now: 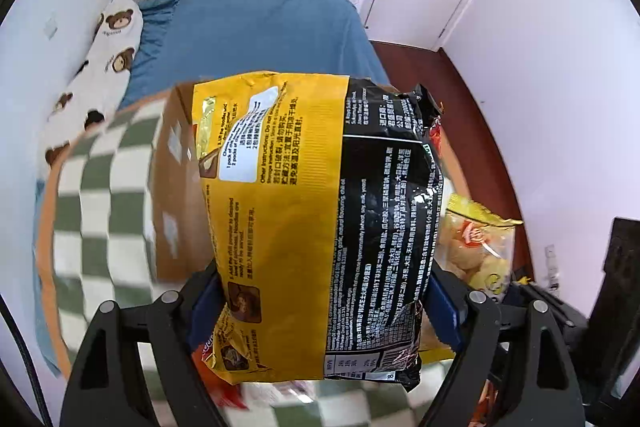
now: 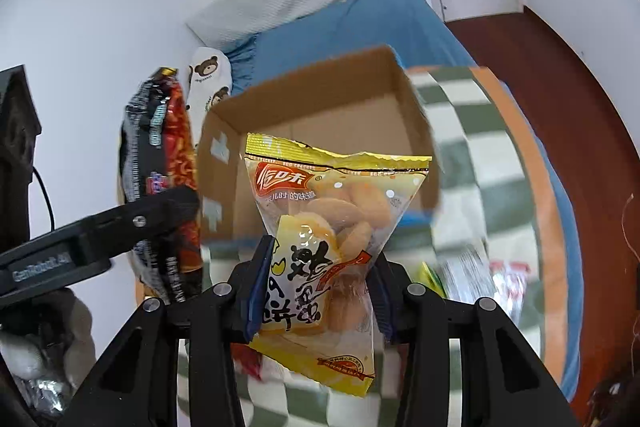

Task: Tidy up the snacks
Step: 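Carry both bags into the cardboard box and open both grippers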

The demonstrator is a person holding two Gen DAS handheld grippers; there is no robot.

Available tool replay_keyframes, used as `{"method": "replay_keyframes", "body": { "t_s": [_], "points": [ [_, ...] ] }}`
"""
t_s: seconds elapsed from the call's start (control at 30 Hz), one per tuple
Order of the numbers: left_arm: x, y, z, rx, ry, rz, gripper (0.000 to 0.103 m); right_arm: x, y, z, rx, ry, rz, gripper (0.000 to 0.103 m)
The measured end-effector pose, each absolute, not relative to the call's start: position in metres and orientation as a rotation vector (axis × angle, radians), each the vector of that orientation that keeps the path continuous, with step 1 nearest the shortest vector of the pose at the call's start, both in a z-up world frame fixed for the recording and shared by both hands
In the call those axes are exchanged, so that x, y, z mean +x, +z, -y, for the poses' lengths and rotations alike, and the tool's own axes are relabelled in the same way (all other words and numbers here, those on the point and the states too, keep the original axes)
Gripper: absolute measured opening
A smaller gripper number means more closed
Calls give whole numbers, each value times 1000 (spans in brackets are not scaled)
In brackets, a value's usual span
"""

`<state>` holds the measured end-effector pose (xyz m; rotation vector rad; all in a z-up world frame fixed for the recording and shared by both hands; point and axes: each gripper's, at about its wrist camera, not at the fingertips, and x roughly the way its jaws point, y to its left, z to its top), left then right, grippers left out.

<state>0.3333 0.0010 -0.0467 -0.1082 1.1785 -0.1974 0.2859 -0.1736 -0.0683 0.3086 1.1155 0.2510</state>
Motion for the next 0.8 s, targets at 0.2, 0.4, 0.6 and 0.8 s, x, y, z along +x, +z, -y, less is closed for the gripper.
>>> {"method": "replay_keyframes", "body": {
  "t_s": [0.2, 0.4, 0.6, 0.8],
  "points": [
    [427, -91, -29, -144, -193, -1272, 84, 375, -92, 127, 231, 261, -1150, 46],
    [488, -159, -45, -190, -164, -1393, 84, 447, -142, 93, 134, 271, -1206, 46],
    [507, -192, -40, -154, -157, -1433, 85, 493, -188, 76, 42, 286, -1247, 46],
    [514, -214, -37, -128, -158, -1491, 86, 527, -232, 71, 6, 304, -1325, 90]
  ]
}}
